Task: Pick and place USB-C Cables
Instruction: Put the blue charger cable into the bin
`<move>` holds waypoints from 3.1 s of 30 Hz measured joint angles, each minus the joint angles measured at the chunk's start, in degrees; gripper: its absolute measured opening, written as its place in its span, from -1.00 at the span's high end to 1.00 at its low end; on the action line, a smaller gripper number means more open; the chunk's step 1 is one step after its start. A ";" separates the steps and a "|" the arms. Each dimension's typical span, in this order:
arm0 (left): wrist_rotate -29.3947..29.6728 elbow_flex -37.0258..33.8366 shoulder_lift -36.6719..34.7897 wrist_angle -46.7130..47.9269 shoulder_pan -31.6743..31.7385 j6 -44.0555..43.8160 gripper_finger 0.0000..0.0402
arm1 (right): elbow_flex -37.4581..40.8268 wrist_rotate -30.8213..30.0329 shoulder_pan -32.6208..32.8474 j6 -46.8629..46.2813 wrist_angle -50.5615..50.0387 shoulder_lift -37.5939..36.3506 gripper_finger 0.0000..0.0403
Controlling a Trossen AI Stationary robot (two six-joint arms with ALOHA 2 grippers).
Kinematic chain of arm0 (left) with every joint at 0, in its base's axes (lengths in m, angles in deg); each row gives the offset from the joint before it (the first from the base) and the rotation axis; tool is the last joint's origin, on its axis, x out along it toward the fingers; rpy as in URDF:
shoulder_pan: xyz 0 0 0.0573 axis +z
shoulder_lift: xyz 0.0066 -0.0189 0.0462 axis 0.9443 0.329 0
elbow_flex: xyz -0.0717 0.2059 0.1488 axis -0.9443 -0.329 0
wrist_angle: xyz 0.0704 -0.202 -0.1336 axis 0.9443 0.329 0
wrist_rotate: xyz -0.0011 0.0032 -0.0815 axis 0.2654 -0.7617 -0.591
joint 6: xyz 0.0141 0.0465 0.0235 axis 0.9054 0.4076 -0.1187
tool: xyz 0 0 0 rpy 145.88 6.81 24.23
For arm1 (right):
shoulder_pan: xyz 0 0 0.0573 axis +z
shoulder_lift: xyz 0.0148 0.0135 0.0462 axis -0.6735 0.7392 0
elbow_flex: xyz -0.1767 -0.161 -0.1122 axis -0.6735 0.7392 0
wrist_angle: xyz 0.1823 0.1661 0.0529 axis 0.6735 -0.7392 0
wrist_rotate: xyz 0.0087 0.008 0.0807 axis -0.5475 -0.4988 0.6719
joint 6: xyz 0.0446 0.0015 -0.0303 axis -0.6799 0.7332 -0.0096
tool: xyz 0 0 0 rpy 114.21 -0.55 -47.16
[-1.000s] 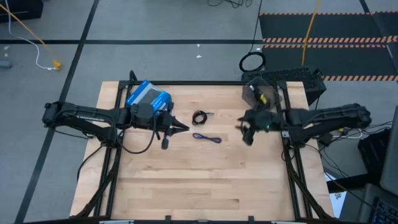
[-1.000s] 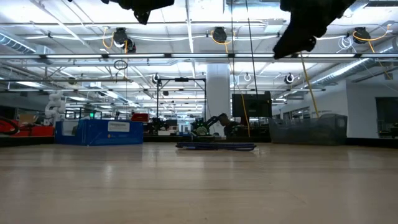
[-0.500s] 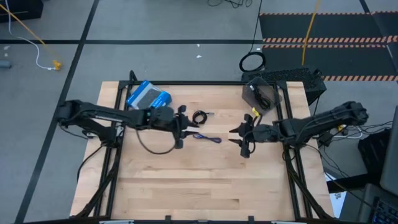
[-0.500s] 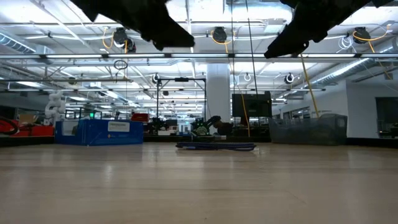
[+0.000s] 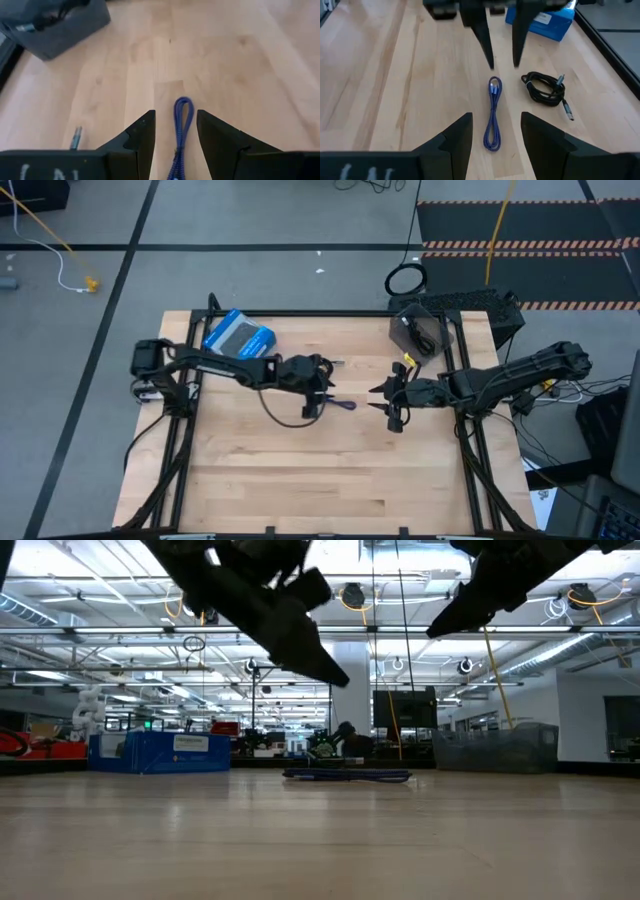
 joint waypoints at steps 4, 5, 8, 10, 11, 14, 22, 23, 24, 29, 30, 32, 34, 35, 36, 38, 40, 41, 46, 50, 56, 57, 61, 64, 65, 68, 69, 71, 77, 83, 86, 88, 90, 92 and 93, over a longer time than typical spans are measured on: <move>-0.01 2.47 4.26 2.56 0.53 0.36 0.25 | 0.00 0.00 0.00 0.81 0.12 0.00 0.21; 0.00 3.22 5.21 3.36 0.67 0.45 0.24 | 0.00 0.00 0.00 0.81 0.10 0.00 0.21; -0.02 4.90 7.78 5.72 0.78 0.32 0.17 | 0.00 0.00 0.00 0.84 0.14 0.00 0.21; -0.02 5.98 9.49 6.78 0.78 0.29 0.12 | 0.00 -0.03 0.00 1.07 0.12 0.00 0.21; -0.04 6.59 10.27 7.37 0.78 0.20 0.09 | 0.00 -0.04 0.00 1.25 0.15 0.00 0.21; -0.04 8.36 12.65 9.06 0.74 0.11 0.04 | 0.00 -0.07 0.00 1.25 0.18 0.00 0.21; -0.04 10.38 16.04 13.12 0.85 1.28 -0.01 | 0.00 -0.17 0.00 1.27 0.20 0.00 0.21; -0.02 10.43 16.01 13.26 0.85 1.33 -0.01 | 0.00 -0.17 0.00 1.27 0.21 0.00 0.21; -0.02 10.45 15.99 13.61 0.85 1.30 -0.01 | 0.00 -0.17 0.00 1.30 0.16 0.00 0.21; -0.02 10.45 15.66 14.33 0.92 1.25 -0.01 | 0.00 -0.24 0.00 1.47 0.19 0.00 0.21; -0.02 10.45 15.81 14.58 0.94 1.25 -0.01 | 0.00 -0.24 0.00 1.47 0.21 0.00 0.21; -0.02 10.43 16.01 15.54 1.07 1.27 -0.01 | 0.00 -0.24 0.00 1.47 0.21 0.00 0.21; -0.02 10.41 16.01 15.80 1.07 1.29 -0.01 | 0.00 -0.24 0.00 1.46 0.35 0.00 0.21; -0.02 10.41 15.99 15.82 1.11 1.47 -0.01 | 0.00 -0.24 0.00 1.46 0.49 0.00 0.21; -0.02 10.41 15.99 15.91 1.11 1.64 -0.01 | 0.00 -0.24 0.00 1.47 0.61 0.00 0.21; -0.02 10.41 15.99 16.00 1.11 1.68 -0.01 | 0.00 -0.24 0.00 1.47 0.64 0.00 0.21; -0.02 10.41 15.99 15.96 1.16 1.68 -0.01 | 0.00 -0.24 0.00 1.47 0.64 0.00 0.21; -0.02 10.41 15.99 15.98 1.16 1.72 -0.01 | 0.00 -0.24 0.00 1.46 0.64 0.00 0.21; -0.02 10.41 15.99 16.00 1.17 2.64 0.00 | 0.00 -0.24 0.00 1.40 0.64 0.00 0.21; -0.93 10.41 16.67 16.15 1.83 2.40 0.09 | 0.00 -0.24 0.00 1.38 0.66 0.00 0.21; -3.89 10.54 17.36 17.08 3.29 1.22 0.38 | -0.07 -0.24 0.00 1.35 0.98 0.00 0.21; -4.19 10.54 17.39 17.07 3.54 1.17 0.43 | -0.07 -0.26 0.00 1.36 1.02 -0.02 0.21; -4.44 10.54 17.45 17.06 4.08 1.14 0.61 | -0.07 -0.26 0.00 1.40 1.02 -0.02 0.21; -4.32 10.54 17.39 17.04 4.24 1.69 0.72 | -0.07 -0.26 0.00 1.40 0.99 0.00 0.21; -4.03 10.54 17.39 16.95 4.24 1.97 0.75 | -0.07 -0.26 0.00 1.40 0.99 -0.02 0.21; -3.06 11.14 17.42 17.27 4.33 2.55 0.81 | -0.07 -0.25 0.00 1.43 0.97 -0.02 0.21; -2.90 11.42 17.46 17.36 4.35 2.50 0.82 | -0.07 -0.25 0.00 1.43 0.95 -0.01 0.21; -2.70 12.15 17.56 17.99 4.35 2.03 0.83 | -0.07 -0.26 0.00 1.43 0.95 -0.02 0.21; -2.05 14.89 17.63 22.15 3.50 1.55 0.83 | -0.07 -0.26 0.00 1.43 0.95 -0.02 0.21; 1.18 18.91 17.63 29.53 2.31 1.04 0.83 | -0.07 -0.26 0.00 1.43 0.97 -0.02 0.21; 3.06 21.08 17.63 32.64 1.62 -0.10 0.84 | -0.07 -0.26 0.00 1.41 0.97 -0.02 0.21; 4.08 22.61 17.63 34.76 1.01 -0.59 0.84 | -0.07 -0.26 0.00 1.38 0.97 -0.02 0.21; 4.52 24.33 17.63 37.33 0.57 -1.43 0.84 | -0.07 -0.24 0.00 1.36 0.97 -0.02 0.21; 4.56 25.84 17.63 39.63 0.13 -1.81 0.84 | -0.07 -0.24 0.00 1.33 0.89 -0.02 0.21; 4.56 26.46 17.61 40.94 -0.13 -1.85 0.84 | -0.07 -0.24 0.00 1.29 0.71 -0.02 0.21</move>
